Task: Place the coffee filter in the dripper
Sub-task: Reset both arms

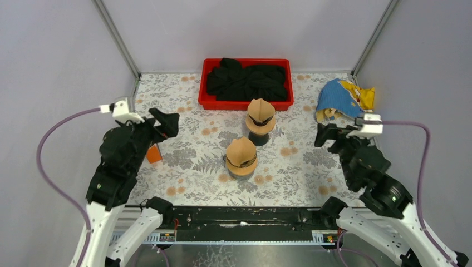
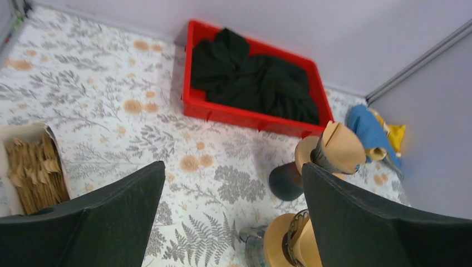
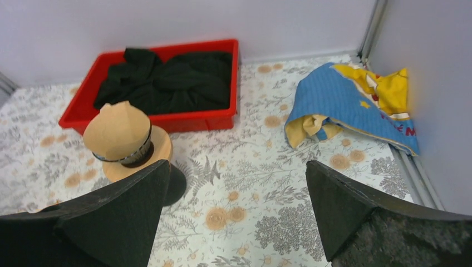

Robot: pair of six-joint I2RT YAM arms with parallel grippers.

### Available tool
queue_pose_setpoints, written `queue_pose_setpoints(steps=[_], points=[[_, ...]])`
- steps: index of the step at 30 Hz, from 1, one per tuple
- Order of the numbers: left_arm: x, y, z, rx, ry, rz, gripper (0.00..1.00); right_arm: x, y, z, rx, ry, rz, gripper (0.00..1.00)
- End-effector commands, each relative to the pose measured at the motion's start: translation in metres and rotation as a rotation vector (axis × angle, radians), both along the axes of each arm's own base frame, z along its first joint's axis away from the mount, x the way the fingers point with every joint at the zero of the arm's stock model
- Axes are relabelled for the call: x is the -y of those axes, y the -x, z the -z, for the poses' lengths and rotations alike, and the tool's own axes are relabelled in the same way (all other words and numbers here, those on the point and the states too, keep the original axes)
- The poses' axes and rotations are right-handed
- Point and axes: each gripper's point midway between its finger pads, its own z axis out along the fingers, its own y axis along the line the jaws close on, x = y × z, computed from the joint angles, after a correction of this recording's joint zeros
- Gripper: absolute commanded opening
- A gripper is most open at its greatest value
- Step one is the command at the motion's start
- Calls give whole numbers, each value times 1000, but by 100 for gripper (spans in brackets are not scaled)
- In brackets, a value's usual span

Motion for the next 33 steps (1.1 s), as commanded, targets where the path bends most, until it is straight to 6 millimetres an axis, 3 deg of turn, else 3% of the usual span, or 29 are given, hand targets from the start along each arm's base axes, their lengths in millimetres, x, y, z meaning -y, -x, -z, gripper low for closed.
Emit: queue_pose_setpoints(steps=[1, 10, 16, 33], points=[[-23, 13, -24, 132, -20, -80, 100, 24, 8, -8, 87, -18, 71, 99], [-26, 34, -31, 272, 20, -57, 100, 32, 16, -2, 167, -65, 66, 99], [-33, 36, -28, 321, 16, -91, 100, 34, 17, 2, 186, -69, 69, 99], [-28, 32, -23, 331, 26, -73, 100, 36, 17, 2, 205, -71, 74, 99]])
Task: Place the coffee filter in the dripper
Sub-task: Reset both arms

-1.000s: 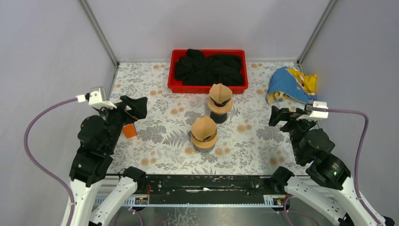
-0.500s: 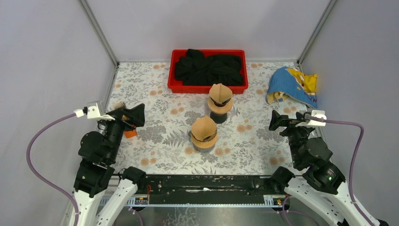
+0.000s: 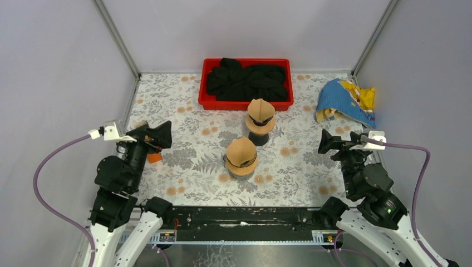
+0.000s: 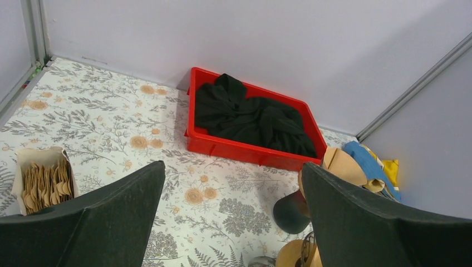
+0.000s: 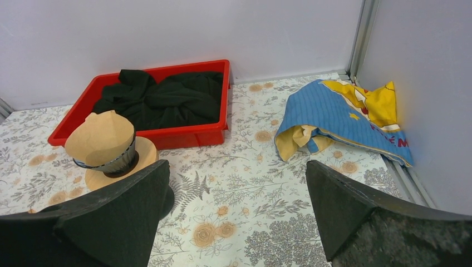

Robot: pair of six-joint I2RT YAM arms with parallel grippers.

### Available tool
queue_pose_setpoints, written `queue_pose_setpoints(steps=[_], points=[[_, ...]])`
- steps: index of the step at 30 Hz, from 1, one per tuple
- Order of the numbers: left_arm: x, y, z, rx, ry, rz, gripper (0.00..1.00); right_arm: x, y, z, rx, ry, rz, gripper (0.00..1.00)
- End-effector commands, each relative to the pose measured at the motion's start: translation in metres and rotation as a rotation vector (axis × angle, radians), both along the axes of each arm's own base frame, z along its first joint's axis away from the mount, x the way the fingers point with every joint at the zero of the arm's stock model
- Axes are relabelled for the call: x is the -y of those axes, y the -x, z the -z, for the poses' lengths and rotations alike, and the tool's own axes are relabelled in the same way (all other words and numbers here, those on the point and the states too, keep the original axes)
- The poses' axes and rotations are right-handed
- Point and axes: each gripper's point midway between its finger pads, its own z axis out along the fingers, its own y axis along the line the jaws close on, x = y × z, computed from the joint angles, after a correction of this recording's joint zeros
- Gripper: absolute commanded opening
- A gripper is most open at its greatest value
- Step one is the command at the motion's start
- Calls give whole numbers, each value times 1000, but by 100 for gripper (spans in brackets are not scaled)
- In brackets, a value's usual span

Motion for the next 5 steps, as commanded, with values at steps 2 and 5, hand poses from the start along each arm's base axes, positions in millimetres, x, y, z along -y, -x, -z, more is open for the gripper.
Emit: queue_pose_setpoints(steps=[2, 5], points=[[-2, 0, -17, 64, -2, -8, 100, 8, 1, -13, 51, -44, 36, 99], [-3, 0, -18, 61, 4, -11, 100, 8, 2, -14, 52, -46, 35, 99]])
